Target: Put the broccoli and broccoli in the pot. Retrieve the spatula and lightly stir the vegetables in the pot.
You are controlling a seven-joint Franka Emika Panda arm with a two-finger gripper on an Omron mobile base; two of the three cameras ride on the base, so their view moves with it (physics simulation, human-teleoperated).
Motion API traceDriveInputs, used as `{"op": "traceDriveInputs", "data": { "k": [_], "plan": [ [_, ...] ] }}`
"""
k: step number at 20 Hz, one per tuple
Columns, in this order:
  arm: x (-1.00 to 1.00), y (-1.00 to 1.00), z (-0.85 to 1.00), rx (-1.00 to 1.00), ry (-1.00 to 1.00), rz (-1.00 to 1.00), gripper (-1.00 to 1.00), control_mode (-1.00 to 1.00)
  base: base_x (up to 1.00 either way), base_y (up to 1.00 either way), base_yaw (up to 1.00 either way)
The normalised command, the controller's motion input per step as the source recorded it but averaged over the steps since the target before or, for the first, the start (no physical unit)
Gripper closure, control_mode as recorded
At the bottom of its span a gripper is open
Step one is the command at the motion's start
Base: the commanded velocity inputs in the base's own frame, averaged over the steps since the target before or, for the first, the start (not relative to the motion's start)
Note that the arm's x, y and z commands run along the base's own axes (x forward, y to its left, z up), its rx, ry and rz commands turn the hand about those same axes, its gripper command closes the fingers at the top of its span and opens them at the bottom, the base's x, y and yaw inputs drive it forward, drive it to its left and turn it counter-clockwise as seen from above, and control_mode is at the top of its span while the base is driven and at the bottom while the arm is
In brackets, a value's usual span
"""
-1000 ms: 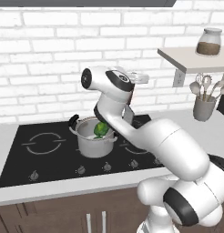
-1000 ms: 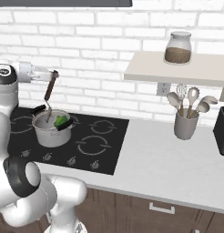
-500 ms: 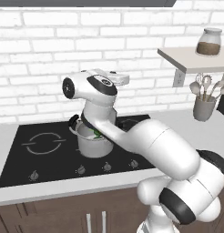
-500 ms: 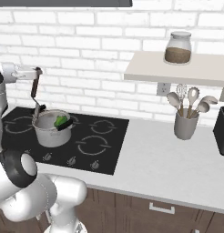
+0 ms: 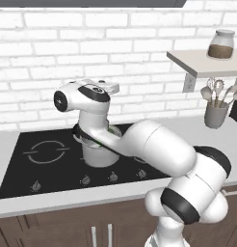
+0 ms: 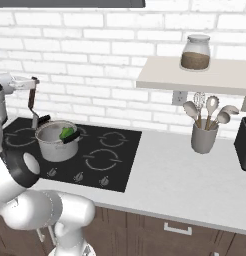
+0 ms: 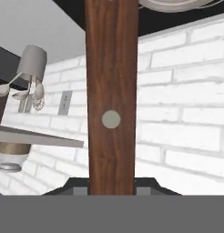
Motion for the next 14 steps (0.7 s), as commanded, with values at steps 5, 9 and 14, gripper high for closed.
{"op": "traceDriveInputs", "data": {
  "k": [5,9,14],
  "plan": [
    [0.02,-0.14,-0.67,-0.01,-0.12,0.13,1.0,-1.0,0.0,0.0,0.0],
    [0.51,-0.01,-0.07,0.0,-0.18,0.1,1.0,-1.0,0.0,0.0,0.0],
    [0.34,0.01,0.0,0.0,-0.04,0.07,1.0,-1.0,0.0,0.0,0.0]
  ]
}}
